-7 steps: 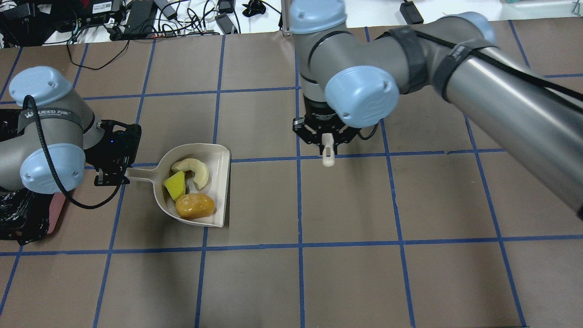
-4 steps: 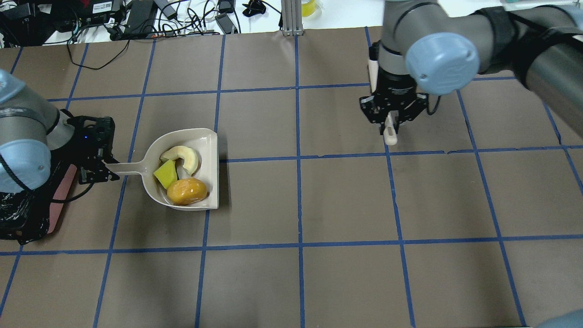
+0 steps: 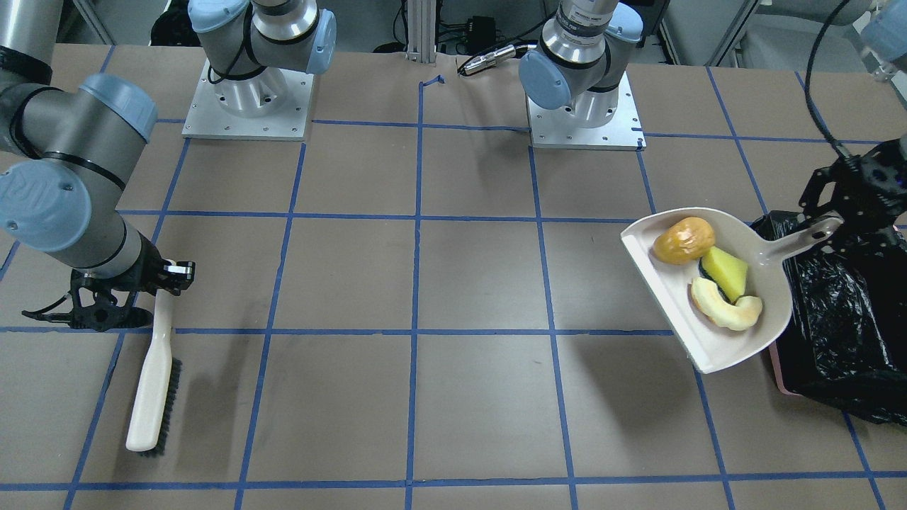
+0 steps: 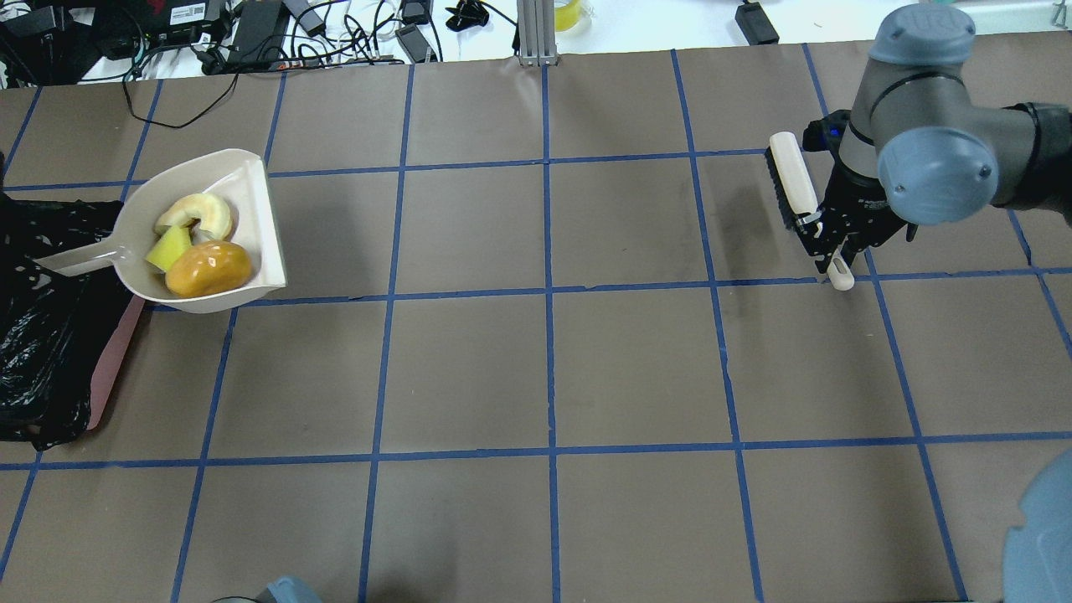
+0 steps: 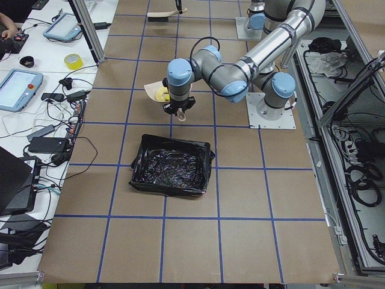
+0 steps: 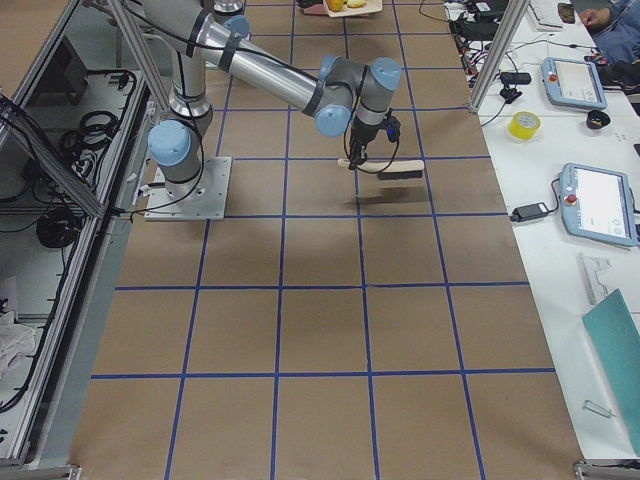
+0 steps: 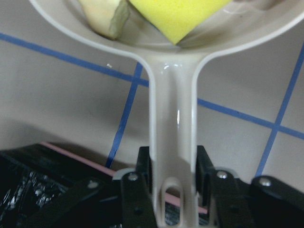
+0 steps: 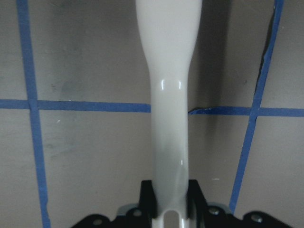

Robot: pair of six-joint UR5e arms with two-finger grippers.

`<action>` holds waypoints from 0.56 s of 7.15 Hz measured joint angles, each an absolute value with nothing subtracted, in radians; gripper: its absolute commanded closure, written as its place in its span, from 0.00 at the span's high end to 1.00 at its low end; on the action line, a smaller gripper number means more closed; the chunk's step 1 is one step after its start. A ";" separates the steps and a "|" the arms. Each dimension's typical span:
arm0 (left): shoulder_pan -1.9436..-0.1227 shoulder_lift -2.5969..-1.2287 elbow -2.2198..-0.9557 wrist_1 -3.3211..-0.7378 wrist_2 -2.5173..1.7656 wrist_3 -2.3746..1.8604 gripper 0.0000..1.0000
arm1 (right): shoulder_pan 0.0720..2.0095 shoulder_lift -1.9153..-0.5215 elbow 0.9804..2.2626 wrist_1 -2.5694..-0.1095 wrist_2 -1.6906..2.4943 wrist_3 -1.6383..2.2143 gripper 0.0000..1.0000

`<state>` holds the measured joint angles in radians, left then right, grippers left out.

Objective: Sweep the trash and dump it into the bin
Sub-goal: 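Lift the dustpan toward the trash bag while the right gripper returns the brush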

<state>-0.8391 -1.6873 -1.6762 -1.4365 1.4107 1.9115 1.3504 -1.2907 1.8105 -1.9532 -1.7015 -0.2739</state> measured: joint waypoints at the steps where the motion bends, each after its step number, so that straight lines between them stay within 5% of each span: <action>1: -0.788 -1.693 -1.640 -1.455 1.432 1.912 0.00 | 1.302 -1.289 1.836 -2.003 -1.703 -0.321 0.00; 4: -0.645 -1.723 -1.568 -1.461 1.493 1.931 0.00 | 1.239 -1.282 1.850 -2.031 -1.705 -0.350 0.00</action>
<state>-0.6452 -1.7225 -1.5684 -1.4609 1.4934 1.9310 1.2394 -1.2820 1.8496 -2.0314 -1.7051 -0.3502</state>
